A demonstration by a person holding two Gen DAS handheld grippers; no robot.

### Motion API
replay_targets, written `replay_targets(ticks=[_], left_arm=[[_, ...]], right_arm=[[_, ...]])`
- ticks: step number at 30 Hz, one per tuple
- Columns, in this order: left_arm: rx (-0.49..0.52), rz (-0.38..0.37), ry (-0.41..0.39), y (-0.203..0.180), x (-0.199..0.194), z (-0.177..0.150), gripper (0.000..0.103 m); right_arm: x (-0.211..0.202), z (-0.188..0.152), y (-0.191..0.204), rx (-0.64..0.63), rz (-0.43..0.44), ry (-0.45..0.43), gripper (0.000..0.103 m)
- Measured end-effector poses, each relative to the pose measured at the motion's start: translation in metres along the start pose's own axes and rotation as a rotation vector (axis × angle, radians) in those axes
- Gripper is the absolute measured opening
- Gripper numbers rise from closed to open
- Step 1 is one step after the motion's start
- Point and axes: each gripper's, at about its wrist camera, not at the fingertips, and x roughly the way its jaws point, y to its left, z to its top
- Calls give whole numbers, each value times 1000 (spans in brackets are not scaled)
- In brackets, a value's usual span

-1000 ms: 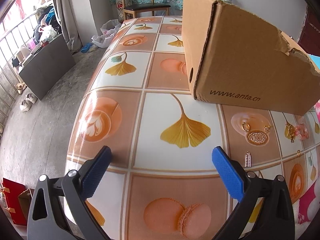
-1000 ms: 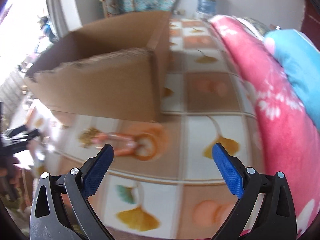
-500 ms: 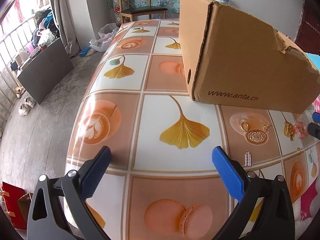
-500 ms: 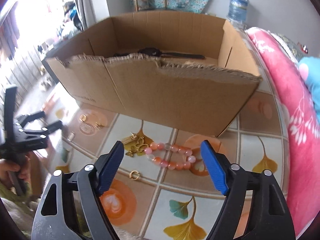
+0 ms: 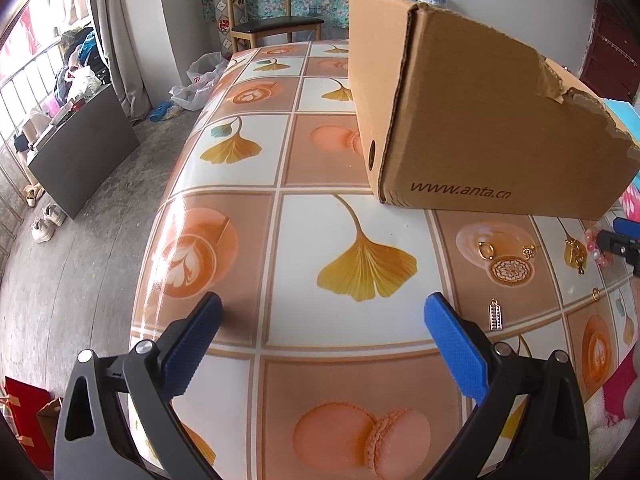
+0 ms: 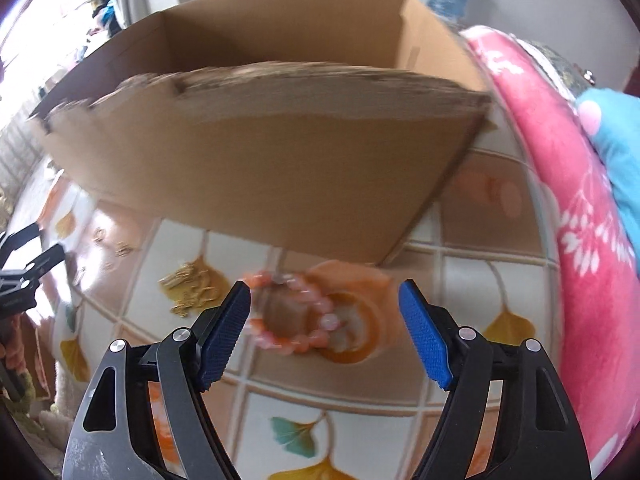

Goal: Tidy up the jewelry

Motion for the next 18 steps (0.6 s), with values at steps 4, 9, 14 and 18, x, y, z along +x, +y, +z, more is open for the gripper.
replay_targets(ticks=[4,9,14,18], left_arm=[[10,-8,-13,0,-2,2,99],[-8,-125,-110,0,-28,5,98],[72,-219,-122,-27,-47,-1,92],[119,-279,-78,-52,-45,-10,83]], right_arm=[[-9,6,-5,30,51,-42,72],[-30,7,0,9,122,-112,72],[-40,-8,11,39,256,-100,62],[-36,-26,24,38,276,-68,57]])
